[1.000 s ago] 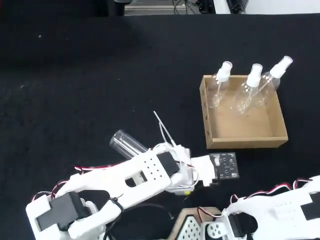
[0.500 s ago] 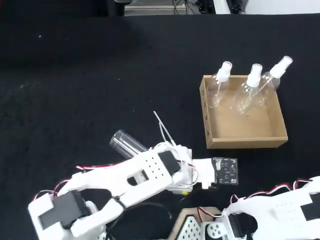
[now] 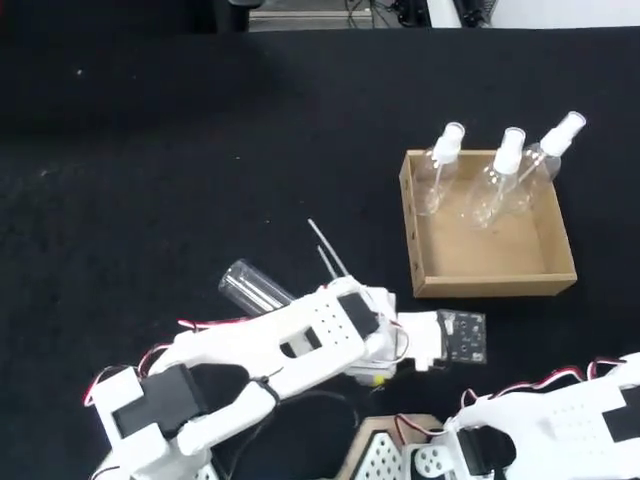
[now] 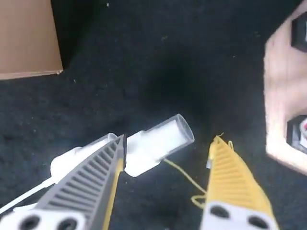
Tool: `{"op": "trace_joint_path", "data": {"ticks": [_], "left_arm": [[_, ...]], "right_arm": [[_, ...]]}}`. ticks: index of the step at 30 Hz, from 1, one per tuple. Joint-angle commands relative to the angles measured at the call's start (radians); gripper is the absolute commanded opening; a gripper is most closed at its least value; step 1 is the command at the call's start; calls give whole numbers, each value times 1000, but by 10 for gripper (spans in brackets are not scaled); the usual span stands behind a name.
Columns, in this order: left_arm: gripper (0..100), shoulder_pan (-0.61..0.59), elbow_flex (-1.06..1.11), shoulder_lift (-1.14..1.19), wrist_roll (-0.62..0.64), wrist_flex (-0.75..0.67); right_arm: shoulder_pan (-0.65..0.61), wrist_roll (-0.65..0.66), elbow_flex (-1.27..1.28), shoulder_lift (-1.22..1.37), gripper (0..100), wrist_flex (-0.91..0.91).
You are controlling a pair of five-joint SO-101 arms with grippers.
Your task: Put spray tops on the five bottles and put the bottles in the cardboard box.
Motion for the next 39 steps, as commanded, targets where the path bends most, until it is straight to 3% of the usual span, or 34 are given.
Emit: {"op": "trace_joint_path", "data": {"ticks": [1,17,30,39], "left_arm": [[271,-44,-28,0,-11,2],[271,-177,5,-12,-49,2],[275,-36,-79,5,-9,3],[271,-18,-168,201,-8,3]], "right_arm": [[12,9,-64,-10,10,3],[12,9,-64,-10,10,3],[18,9,-64,-10,10,3],[15,9,-64,-10,10,3]]}}
